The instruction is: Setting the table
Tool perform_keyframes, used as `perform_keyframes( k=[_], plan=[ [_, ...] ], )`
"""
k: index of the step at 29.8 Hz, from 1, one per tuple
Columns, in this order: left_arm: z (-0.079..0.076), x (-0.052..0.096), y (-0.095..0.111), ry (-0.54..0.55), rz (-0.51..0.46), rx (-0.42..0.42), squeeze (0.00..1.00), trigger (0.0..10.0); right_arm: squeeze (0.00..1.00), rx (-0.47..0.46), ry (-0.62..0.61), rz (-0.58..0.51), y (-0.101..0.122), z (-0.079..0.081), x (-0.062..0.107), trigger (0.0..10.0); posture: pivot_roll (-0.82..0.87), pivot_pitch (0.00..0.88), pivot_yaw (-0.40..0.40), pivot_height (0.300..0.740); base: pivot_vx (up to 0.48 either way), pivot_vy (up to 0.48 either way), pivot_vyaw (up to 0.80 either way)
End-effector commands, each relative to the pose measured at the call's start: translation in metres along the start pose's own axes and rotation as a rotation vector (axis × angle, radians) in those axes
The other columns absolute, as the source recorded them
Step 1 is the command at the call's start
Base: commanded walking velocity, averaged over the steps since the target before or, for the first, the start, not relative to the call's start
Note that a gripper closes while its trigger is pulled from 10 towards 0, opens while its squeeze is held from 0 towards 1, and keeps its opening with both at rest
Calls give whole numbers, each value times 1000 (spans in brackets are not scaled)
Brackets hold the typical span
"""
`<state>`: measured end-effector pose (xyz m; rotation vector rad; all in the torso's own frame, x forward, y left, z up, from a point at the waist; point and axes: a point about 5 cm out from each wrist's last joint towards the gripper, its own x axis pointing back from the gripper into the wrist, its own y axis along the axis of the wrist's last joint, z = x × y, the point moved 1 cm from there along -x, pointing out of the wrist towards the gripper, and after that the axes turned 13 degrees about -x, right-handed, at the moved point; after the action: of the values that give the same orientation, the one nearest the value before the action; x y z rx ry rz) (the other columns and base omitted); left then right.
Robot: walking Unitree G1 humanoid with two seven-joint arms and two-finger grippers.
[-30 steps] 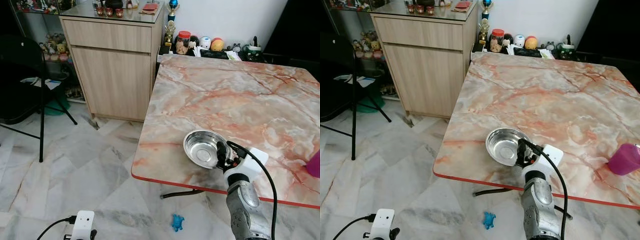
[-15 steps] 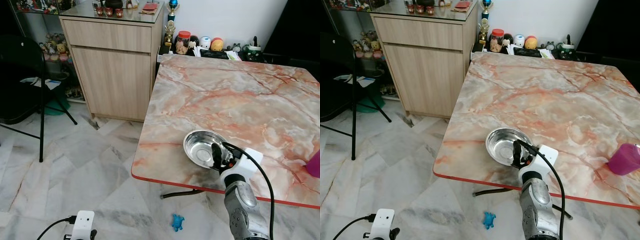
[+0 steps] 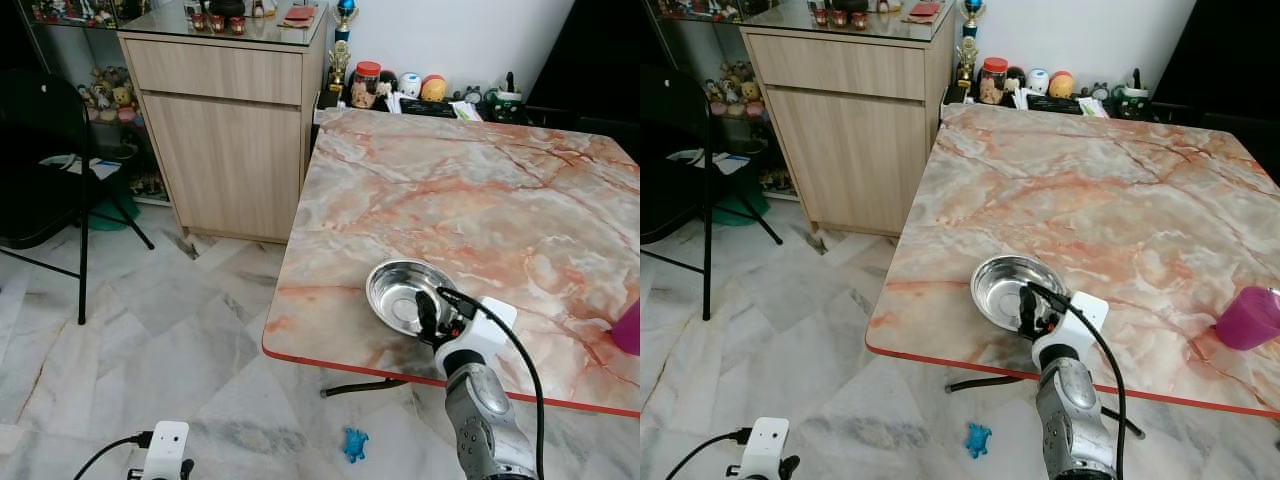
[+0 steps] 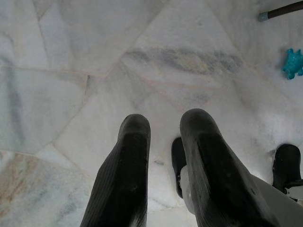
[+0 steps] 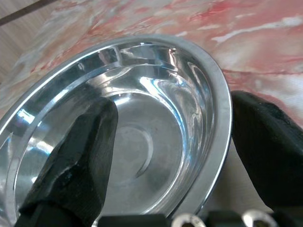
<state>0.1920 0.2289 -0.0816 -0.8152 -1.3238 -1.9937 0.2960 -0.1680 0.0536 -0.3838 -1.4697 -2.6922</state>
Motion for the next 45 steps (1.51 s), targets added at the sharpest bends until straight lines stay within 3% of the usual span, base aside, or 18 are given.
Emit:
perform_keyframes(
  k=[1,18,19,20,21,22,28,45],
  plan=[
    [-2,0,-1,-6,9,-1,0,10000,0,3,2,31,-4,1,-1,10000,101,0,-62,740,0,0,0],
    [-3,0,-1,-6,7,-2,0,10000,0,-30,20,50,-7,5,-3,10000,102,0,-64,740,0,0,0],
    [-3,0,-1,-6,8,-2,0,10000,0,-30,25,51,-7,6,-3,3373,101,0,-64,740,0,0,0],
    [-3,0,-1,-6,8,-2,0,10000,0,-30,31,53,-7,7,-3,1098,101,0,-65,740,0,0,0],
    [-3,0,-1,-6,8,-2,0,10000,0,-30,31,53,-7,7,-3,1098,101,0,-65,740,0,0,0],
    [-3,0,-1,-6,8,-1,0,10000,0,-33,34,52,-7,7,-3,118,101,0,-65,740,0,0,0],
    [-2,0,-2,-5,9,-1,0,10000,0,-40,45,50,-7,10,-3,431,101,0,-65,740,0,0,0],
    [-3,0,-2,-7,14,-4,0,10000,0,-49,59,33,-4,15,-4,0,102,0,-65,740,0,0,0]
  ],
)
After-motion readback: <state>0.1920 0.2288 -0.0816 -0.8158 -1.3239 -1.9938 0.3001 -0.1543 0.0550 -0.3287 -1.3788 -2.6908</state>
